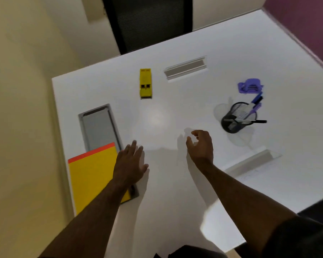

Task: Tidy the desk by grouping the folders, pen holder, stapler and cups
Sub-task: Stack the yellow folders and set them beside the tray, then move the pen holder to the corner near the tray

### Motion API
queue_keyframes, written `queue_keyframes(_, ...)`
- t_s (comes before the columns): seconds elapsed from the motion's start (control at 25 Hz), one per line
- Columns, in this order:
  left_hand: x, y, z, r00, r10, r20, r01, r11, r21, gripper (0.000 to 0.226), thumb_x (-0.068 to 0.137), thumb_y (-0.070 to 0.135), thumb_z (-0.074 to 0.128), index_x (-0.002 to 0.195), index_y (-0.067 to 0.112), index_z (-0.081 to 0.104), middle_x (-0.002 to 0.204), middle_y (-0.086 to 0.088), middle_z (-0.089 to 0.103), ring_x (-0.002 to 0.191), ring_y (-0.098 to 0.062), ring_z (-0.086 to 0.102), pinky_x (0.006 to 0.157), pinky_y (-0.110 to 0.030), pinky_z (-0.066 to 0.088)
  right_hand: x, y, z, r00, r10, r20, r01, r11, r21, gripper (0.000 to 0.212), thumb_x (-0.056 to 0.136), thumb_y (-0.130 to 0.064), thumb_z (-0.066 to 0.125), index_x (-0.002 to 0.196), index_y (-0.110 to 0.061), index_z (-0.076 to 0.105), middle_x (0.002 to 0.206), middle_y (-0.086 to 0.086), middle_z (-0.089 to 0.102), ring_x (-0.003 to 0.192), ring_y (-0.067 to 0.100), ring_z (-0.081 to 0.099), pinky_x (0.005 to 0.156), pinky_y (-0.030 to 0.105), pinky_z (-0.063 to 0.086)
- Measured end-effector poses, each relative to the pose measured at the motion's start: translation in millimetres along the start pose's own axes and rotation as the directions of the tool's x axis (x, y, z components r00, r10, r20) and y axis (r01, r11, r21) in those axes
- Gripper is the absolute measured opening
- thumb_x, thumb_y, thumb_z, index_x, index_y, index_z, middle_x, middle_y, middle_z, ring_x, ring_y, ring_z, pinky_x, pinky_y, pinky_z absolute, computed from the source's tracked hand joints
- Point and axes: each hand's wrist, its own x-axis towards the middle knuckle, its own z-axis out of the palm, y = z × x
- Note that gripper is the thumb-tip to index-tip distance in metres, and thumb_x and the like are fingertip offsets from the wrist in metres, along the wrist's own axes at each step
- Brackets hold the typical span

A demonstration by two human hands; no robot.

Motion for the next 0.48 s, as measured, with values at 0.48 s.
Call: queue_keyframes(0.48, 23.7, 24.0, 7.9, 0.988, 0.016, 0.154, -0.031, 0.995, 0.091, 0.101, 0.080, 0.066, 0.057, 0.155, 0.030, 0.001, 0.164, -0.003, -0.011, 0.152, -0.031, -0.001, 0.122, -0.048, 0.004, 59.0, 55.7, -81.5, 0.799, 0.475, -0.368, -0.377, 0.873, 0.309, 0.076, 0.065, -0.030, 0.085, 0.121, -0.002, 0.042, 0.121, 0.017, 0.050, 0.106, 0.030, 0.056, 0.080, 0.031, 0.045)
